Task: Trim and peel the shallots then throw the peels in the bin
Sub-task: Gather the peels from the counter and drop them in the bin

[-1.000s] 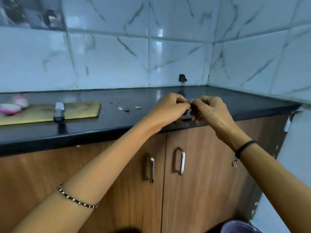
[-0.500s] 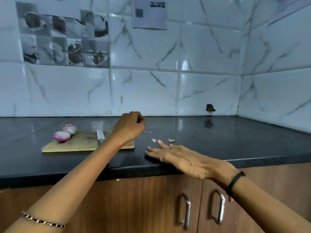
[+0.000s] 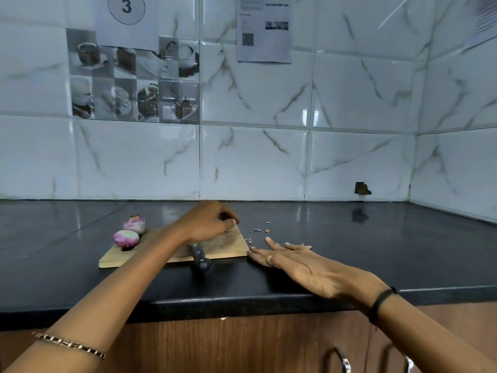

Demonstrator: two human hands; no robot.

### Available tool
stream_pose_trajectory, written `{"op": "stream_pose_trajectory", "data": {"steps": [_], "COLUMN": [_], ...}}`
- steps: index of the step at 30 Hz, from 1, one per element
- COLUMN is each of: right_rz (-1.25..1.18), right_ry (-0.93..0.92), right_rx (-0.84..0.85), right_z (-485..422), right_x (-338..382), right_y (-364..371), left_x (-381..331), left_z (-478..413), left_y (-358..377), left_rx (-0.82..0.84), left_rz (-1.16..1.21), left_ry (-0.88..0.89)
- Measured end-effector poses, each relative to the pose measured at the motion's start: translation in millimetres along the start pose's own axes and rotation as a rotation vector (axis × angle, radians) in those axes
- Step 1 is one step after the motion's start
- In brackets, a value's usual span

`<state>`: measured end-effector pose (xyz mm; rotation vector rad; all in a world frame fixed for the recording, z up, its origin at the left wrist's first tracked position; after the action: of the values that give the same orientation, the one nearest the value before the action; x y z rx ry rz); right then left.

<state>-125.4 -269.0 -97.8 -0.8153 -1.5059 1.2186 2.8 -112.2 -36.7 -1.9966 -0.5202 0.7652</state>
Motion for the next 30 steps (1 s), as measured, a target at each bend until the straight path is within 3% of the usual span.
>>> {"op": "stream_pose_trajectory", "data": {"steps": [4, 10, 30], "right_rz": [0.093, 0.129, 0.17], "right_ry": [0.063, 0.047, 0.016], "right_rx": [-0.097, 0.004, 0.053], "right_z": [-6.4, -24.2, -49.4], "right_x": [-11.5, -12.9, -2.4], "right_y": [0.6, 3.9, 1.1], "left_x": [7.5, 10.9, 23.8], "left_z": [-3.8, -7.4, -8.5], "left_y": [19.0, 23.3, 8.6], "left_rx": [0.1, 0.07, 0.0], "left_rz": [-0.047, -0.155, -0.233], "left_ry": [0.009, 0.024, -0.043]}}
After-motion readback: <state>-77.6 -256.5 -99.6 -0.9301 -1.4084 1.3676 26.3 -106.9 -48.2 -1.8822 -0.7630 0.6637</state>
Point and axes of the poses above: each hand's wrist, its own z-axis away from the middle knuckle, its own y-axis out of the palm, x = y × z, the point moved 6 cm from there along -z, towards the middle knuckle, and after that the axes turned 2 degrees about y, right-handed, at the moved point
